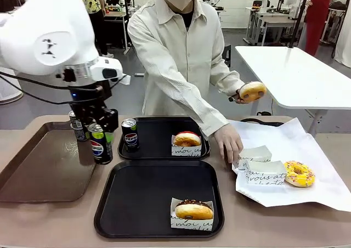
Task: Set up donuts and drinks on trays.
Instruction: Pick up one Pepsi coke from the Handle tray and place it on the Flat Tray without a Pepsi coke.
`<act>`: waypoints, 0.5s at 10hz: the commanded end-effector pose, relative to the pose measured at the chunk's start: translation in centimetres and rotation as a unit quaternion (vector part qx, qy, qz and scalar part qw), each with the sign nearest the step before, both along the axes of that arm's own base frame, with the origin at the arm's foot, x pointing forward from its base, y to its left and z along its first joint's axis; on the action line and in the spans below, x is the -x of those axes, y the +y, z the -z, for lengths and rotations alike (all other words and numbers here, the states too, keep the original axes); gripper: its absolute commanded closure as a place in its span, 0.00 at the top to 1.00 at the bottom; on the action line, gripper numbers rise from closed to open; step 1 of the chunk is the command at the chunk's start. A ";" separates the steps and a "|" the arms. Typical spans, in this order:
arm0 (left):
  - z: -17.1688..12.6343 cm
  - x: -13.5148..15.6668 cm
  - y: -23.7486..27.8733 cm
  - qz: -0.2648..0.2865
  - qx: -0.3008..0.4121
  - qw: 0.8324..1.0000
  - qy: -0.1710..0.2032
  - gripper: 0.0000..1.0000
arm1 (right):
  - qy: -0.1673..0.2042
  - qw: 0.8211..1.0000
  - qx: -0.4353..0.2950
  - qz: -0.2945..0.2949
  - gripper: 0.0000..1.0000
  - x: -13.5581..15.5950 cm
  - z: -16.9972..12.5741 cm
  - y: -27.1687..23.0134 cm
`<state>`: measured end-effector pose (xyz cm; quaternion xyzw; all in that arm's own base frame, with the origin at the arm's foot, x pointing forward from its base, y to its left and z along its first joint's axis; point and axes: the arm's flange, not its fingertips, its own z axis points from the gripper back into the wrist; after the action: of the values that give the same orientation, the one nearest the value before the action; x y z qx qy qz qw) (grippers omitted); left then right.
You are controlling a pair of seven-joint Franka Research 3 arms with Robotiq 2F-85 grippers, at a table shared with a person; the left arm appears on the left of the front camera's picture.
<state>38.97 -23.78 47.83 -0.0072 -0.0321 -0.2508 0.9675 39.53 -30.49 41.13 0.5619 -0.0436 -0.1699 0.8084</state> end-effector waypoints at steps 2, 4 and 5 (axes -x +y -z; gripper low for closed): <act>0.4 -1.3 -2.1 -0.005 -0.010 1.000 0.004 0.43 | -0.008 1.000 -0.007 0.003 1.00 0.0 -0.1 0.0; 0.6 -0.6 -1.1 0.005 0.000 1.000 0.008 0.43 | -0.008 1.000 -0.007 0.003 1.00 0.0 -0.1 0.0; 0.6 -0.6 -1.1 0.005 0.000 1.000 0.008 0.43 | -0.008 1.000 -0.007 0.003 1.00 0.0 -0.1 0.0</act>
<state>40.04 -25.41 46.68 -0.0092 -0.0179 -0.2549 0.9668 39.53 -30.49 41.13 0.5619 -0.0437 -0.1699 0.8084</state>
